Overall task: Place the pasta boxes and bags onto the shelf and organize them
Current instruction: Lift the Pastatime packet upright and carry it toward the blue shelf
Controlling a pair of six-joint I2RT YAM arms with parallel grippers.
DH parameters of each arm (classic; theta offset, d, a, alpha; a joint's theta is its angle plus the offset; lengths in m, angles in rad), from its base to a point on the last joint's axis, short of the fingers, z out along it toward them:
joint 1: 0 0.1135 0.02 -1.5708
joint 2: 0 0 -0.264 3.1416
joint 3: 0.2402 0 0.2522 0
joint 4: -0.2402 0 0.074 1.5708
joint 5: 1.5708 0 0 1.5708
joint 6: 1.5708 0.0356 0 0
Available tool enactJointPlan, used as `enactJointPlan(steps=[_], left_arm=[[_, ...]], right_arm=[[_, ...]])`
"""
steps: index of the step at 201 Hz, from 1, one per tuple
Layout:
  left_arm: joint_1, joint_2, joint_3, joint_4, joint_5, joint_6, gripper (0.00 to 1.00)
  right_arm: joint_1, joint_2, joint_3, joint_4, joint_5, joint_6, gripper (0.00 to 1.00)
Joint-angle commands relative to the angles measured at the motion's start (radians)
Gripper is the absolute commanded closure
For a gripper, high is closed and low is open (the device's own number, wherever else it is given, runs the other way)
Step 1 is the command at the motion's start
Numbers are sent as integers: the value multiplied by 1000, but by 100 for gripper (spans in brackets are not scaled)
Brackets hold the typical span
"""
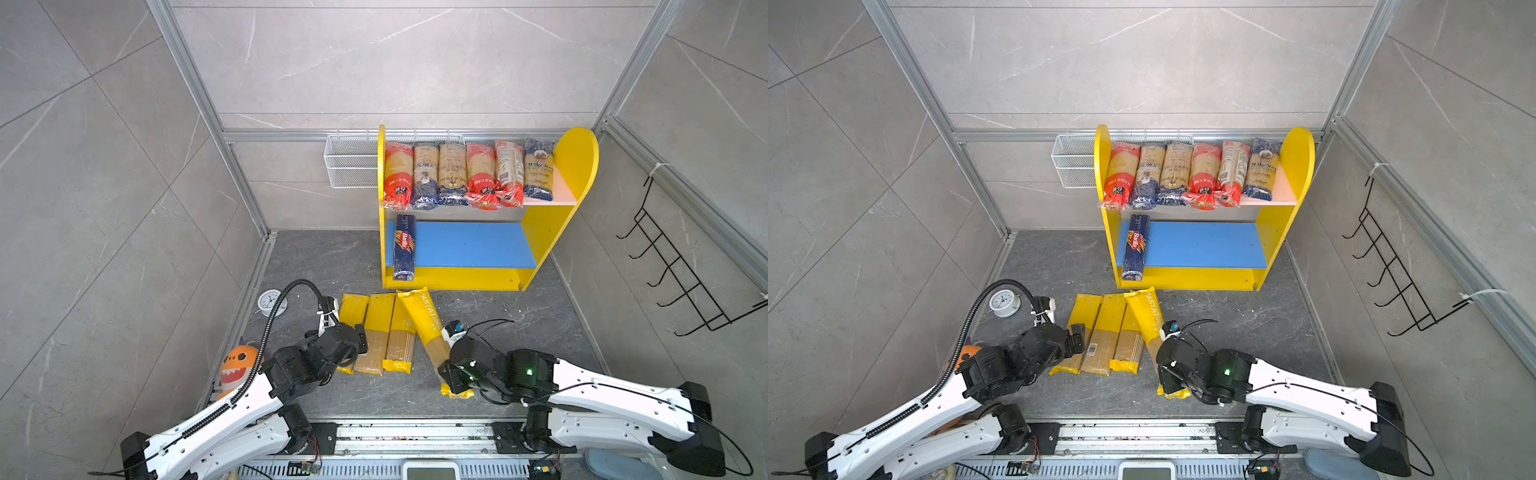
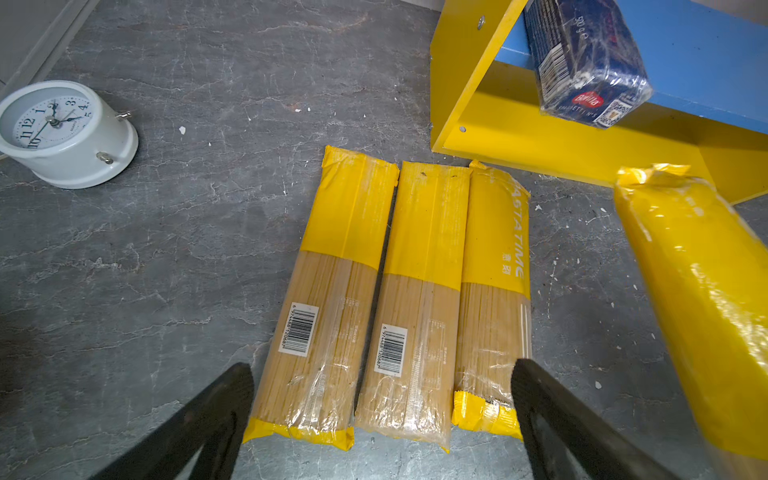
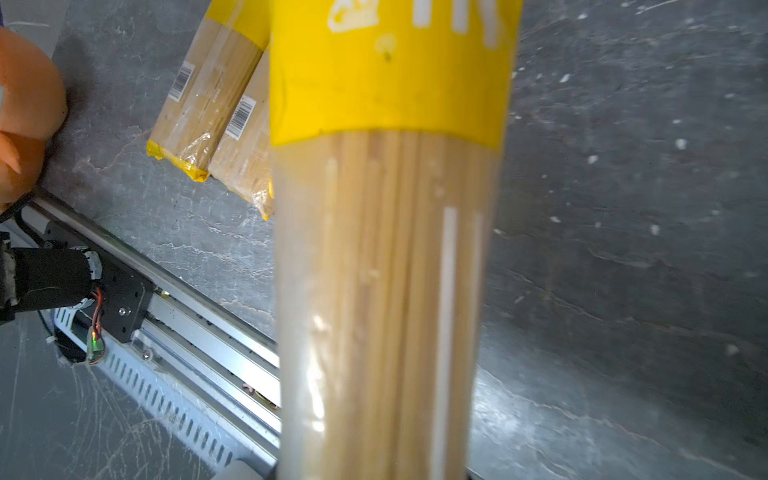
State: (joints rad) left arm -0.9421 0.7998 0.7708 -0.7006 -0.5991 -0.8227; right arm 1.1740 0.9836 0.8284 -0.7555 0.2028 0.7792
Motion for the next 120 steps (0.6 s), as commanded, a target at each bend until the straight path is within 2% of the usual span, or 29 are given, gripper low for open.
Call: enactJointPlan(steps=[1,38,76,97,120], left_arm=[[2,-3,37,30,-4,14,0],[2,1,36,39,-1,19,0],[2,11,39,59,5,33,0],[2,15,43,62,5,42,0],[2,28,58,62,4,56,0]], right_arm=[[3,-79,56,-60,136,6,100],[0,-135,113,-155,231,-6,100],[-45,-106,170,-159,308,-41,100],[-135,-75,185,-97,259,-104,100],[-279,-9,215,-11,142,-191,100]])
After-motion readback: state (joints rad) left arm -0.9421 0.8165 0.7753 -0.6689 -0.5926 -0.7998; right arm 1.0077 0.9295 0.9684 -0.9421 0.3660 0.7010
